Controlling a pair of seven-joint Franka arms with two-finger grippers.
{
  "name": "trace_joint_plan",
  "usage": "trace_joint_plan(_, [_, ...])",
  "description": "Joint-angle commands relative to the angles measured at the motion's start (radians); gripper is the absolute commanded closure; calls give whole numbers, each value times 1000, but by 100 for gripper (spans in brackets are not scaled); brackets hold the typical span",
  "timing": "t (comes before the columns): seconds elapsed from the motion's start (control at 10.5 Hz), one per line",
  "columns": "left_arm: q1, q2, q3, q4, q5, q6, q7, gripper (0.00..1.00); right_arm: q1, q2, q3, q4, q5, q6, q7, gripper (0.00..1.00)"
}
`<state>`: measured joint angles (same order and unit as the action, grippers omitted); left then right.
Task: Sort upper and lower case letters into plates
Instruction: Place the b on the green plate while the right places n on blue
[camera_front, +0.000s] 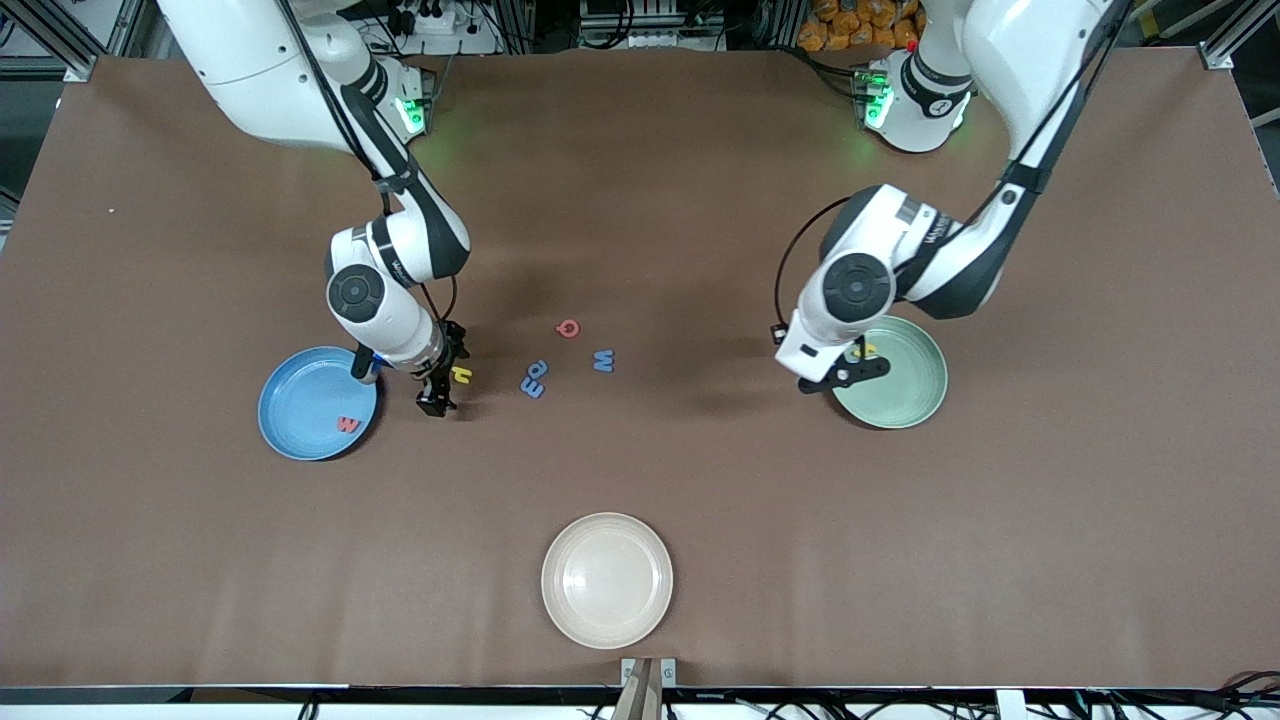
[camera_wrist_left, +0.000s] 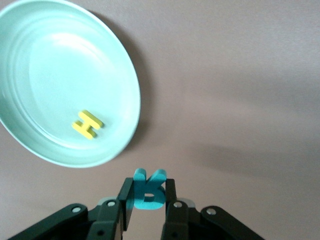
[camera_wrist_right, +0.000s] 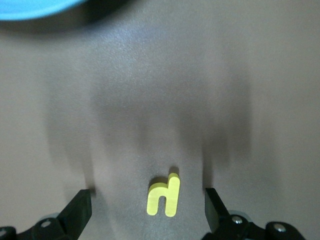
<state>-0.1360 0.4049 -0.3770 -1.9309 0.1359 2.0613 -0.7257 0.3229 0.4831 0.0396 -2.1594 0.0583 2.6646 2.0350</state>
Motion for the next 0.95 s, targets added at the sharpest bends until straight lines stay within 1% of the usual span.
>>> trace_joint_plan(0.0, [50, -81, -2, -156, 14, 136, 156, 90, 22, 3, -9, -19, 3, 46, 50, 0])
trace_joint_plan(0.1, [90, -89, 4, -212, 14, 220, 251, 90, 28, 3, -9, -19, 3, 44, 50, 0])
trace_joint_plan(0.19, [117, -92, 41, -244, 14, 284, 373, 90, 30, 2, -9, -20, 2, 44, 50, 20])
trace_joint_plan(0.29, [122, -90, 81, -246, 4, 295, 481, 90, 31, 0, -9, -20, 0, 44, 50, 69])
trace_joint_plan(0.38, [145, -90, 88, -244, 4, 296, 541, 90, 31, 0, -10, -20, -17, 41, 50, 100])
trace_joint_plan(0.48, [154, -89, 93, -243, 2, 299, 595, 90, 31, -1, -10, -22, -38, 38, 50, 100])
trace_joint_plan(0.57, [153, -84, 98, -244, -1, 316, 598, 89, 31, -1, -10, -22, -58, 35, 50, 100])
trace_joint_plan(0.67, [148, -78, 98, -246, -22, 327, 597, 84, 31, -3, -10, -23, -69, 35, 50, 100])
trace_joint_plan(0.76, [147, -74, 98, -246, -39, 344, 597, 75, 31, -6, -10, -23, -74, 32, 50, 100])
trace_joint_plan(0.86, [145, -74, 98, -247, -41, 346, 595, 16, 31, -11, -10, -23, -80, 31, 50, 100])
